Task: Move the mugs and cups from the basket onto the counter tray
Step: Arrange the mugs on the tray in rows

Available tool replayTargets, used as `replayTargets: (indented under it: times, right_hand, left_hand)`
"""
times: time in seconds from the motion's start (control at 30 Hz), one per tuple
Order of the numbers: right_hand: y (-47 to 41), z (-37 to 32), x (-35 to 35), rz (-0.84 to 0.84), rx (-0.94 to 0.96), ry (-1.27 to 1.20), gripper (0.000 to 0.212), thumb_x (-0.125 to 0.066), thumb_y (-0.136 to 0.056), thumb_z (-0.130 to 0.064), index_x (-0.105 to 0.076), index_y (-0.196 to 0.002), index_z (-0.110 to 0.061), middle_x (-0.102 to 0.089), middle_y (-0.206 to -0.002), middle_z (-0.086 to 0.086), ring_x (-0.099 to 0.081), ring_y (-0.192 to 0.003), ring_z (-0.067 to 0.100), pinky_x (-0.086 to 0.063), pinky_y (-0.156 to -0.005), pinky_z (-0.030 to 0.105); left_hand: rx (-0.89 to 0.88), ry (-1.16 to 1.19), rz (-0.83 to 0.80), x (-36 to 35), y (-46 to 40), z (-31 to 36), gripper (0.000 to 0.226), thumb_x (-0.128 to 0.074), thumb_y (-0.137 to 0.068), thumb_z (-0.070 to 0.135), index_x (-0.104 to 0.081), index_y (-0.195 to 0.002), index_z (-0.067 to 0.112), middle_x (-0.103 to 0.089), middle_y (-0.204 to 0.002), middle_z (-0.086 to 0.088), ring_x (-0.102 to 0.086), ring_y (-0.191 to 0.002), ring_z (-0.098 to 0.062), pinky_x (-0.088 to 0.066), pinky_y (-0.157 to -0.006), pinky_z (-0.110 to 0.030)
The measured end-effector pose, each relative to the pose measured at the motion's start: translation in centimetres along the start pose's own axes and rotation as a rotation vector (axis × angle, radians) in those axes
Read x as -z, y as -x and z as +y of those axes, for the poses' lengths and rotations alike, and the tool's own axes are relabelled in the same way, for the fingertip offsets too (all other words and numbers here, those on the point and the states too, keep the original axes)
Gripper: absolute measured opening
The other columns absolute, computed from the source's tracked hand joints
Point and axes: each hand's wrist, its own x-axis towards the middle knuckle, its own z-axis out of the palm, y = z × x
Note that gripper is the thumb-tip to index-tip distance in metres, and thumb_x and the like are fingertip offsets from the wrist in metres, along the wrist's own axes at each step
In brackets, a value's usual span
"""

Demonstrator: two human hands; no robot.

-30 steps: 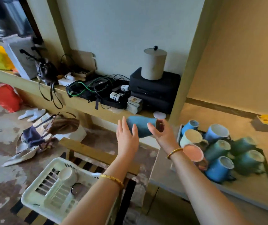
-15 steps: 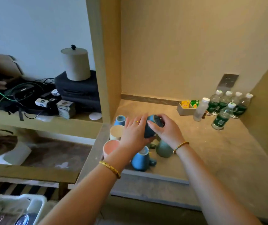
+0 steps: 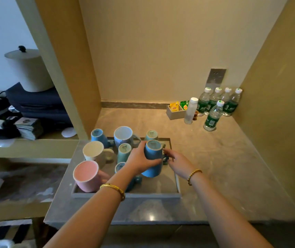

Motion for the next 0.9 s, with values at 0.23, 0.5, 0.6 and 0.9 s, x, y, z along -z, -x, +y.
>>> replayTargets:
  times: [0.23, 0.5, 0.6, 0.9]
  right_hand:
    - [-1.2, 4.3, -1.2, -0.046, -0.082, 0.245, 0.039, -0.048, -0.09, -0.005, -0.056, -0.124, -0.022, -0.064, -0.118, 0.005, -0.058, -0.11, 0.023, -0.042, -0.093, 0.028]
    - [-2.4, 7.6, -3.1, -0.106, -0.124, 0.376, 0.017, -0.05, -0.091, -0.014, -0.061, -0.102, -0.021, -0.066, -0.1, 0.005, -0.061, -0.093, 0.022, -0.048, -0.081, 0.031]
    - [-2.7, 7.9, -3.6, -0.13, -0.122, 0.425, 0.015, -0.049, -0.092, -0.016, -0.061, -0.1, -0.019, -0.066, -0.097, 0.007, -0.061, -0.091, 0.023, -0.048, -0.079, 0.031]
    - [-3.2, 8.2, -3.9, -0.167, -0.108, 0.515, 0.016, -0.05, -0.093, -0.018, -0.058, -0.106, -0.019, -0.064, -0.101, 0.005, -0.061, -0.093, 0.022, -0.046, -0.078, 0.028]
  left_hand:
    - [0.025, -0.011, -0.16, -3.3, -0.5, -2.0, 0.066, -0.08, -0.064, 0.035, -0.037, -0.115, 0.039, -0.055, -0.113, 0.014, -0.054, -0.109, -0.008, -0.043, -0.093, -0.026]
    - [0.007, -0.242, -0.255, -4.1, -1.0, -3.7, 0.066, -0.08, -0.063, 0.032, -0.043, -0.118, 0.024, -0.061, -0.114, 0.003, -0.057, -0.106, -0.013, -0.048, -0.092, -0.03]
    - [0.012, -0.389, -0.277, -4.3, -1.1, -4.0, 0.072, -0.079, -0.064, 0.037, -0.038, -0.122, 0.025, -0.061, -0.115, -0.002, -0.057, -0.106, -0.019, -0.049, -0.092, -0.037]
    - [-0.054, -0.667, -0.317, -4.9, -1.3, -4.5, 0.075, -0.076, -0.069, 0.043, -0.035, -0.129, 0.025, -0.057, -0.123, -0.003, -0.049, -0.114, -0.023, -0.043, -0.099, -0.037]
